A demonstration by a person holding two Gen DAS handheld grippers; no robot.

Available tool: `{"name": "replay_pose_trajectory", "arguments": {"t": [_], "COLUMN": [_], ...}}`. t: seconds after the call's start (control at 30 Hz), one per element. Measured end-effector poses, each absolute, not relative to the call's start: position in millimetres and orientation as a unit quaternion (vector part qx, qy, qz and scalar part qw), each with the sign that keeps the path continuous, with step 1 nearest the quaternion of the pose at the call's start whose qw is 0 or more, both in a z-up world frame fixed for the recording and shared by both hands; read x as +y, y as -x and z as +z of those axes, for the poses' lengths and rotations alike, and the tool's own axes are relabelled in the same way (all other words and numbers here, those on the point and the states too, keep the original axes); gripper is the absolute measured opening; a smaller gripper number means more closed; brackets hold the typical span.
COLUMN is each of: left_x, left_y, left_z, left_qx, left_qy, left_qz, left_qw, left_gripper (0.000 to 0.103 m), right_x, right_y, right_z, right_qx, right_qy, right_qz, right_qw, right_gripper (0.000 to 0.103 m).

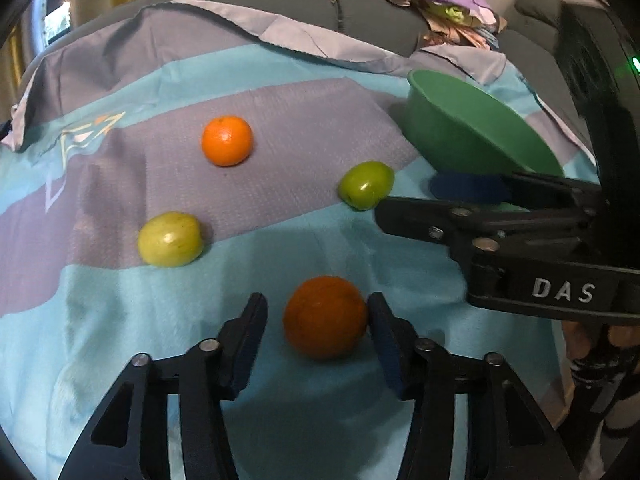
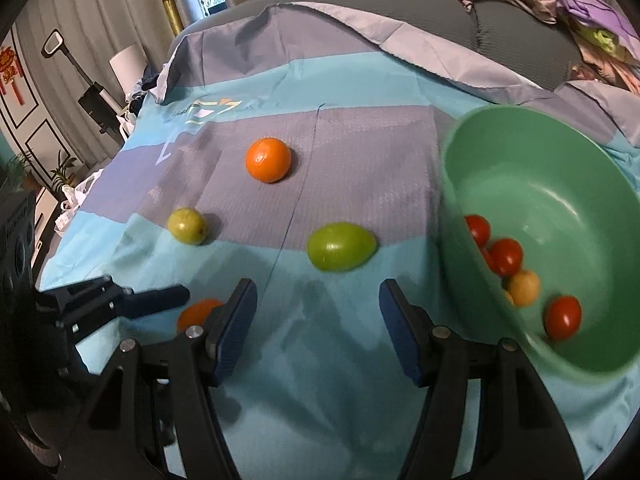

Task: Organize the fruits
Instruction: 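Grasp a mandarin orange with the left tool while the right grasps a green mango, then carry the orange and the green mango over the green bowl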

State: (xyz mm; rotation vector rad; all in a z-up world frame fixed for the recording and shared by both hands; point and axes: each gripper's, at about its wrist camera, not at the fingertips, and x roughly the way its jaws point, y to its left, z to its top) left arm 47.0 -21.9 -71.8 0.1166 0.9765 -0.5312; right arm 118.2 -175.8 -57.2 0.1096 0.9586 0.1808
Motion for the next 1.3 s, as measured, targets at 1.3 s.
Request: {"name": "replay_pose_trajectory", "arguments": {"t": [1.3], "left_x": [41.6], "left_y": [-52.6], "left_z": [-60.9], "left_qx": [0.451], "left_qy": [0.027], "left_qz": [-0.219], "left_qw": [0.865], "left_gripper": [0.039], "right_x": [-160.9], "right_y": [-149.5], "right_z": [-56.9], "right_qx": [0.460], "right_qy": [-0.023], "right_qz": [0.119], "right_qw": [0.879], "right_gripper": [0.041]}}
